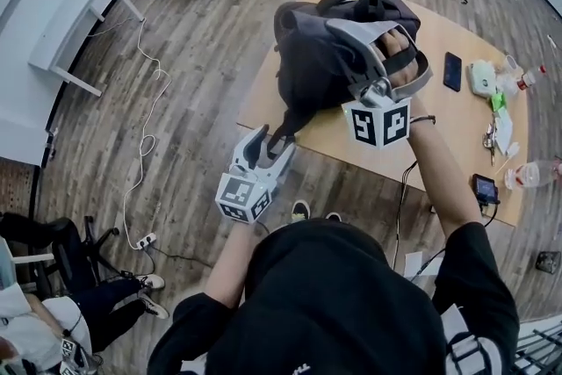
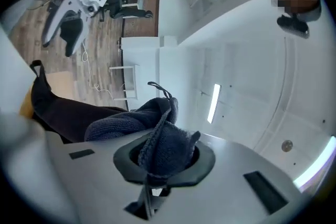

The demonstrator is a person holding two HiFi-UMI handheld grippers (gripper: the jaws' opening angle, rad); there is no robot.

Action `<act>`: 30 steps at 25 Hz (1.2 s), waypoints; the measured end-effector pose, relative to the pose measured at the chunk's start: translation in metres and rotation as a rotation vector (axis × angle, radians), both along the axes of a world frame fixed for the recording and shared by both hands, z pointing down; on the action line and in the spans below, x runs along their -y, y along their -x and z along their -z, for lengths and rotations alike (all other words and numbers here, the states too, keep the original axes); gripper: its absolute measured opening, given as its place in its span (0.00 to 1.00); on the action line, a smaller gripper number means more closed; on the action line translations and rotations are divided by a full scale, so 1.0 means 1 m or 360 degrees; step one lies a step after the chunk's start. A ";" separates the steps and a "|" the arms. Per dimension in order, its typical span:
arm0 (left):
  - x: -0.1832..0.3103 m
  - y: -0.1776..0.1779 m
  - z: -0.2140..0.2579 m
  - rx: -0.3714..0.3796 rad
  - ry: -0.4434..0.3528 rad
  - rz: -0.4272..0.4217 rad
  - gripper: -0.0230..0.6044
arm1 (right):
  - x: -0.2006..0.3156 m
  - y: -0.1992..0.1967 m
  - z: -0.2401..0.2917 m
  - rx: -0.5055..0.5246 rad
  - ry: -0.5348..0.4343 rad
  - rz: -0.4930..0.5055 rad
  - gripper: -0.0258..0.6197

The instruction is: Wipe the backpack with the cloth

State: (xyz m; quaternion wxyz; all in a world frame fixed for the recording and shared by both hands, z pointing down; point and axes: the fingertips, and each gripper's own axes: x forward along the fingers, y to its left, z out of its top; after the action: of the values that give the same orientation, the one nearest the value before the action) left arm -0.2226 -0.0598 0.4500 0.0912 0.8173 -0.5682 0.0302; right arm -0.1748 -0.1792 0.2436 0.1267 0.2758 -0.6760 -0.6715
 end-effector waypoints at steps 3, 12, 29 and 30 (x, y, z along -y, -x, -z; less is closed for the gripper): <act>0.002 -0.002 0.004 -0.0006 -0.0009 -0.0017 0.50 | 0.018 -0.002 0.018 0.0057 0.0079 -0.0068 0.10; -0.003 0.004 0.001 -0.0019 0.0010 0.0015 0.50 | -0.001 0.001 -0.097 0.0138 0.0495 -0.0063 0.09; 0.012 -0.022 0.023 -0.0044 -0.0011 -0.0249 0.50 | -0.031 0.033 -0.311 -0.0480 0.1120 -0.0256 0.10; 0.016 -0.032 0.023 -0.0042 -0.0010 -0.0288 0.50 | -0.030 0.019 -0.307 -0.0480 0.1091 -0.0265 0.10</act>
State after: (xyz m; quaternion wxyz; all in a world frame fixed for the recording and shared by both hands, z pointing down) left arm -0.1903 -0.0753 0.4268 0.0932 0.8659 -0.4908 0.0258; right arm -0.1938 -0.1489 0.5504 0.3639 0.1696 -0.8103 -0.4268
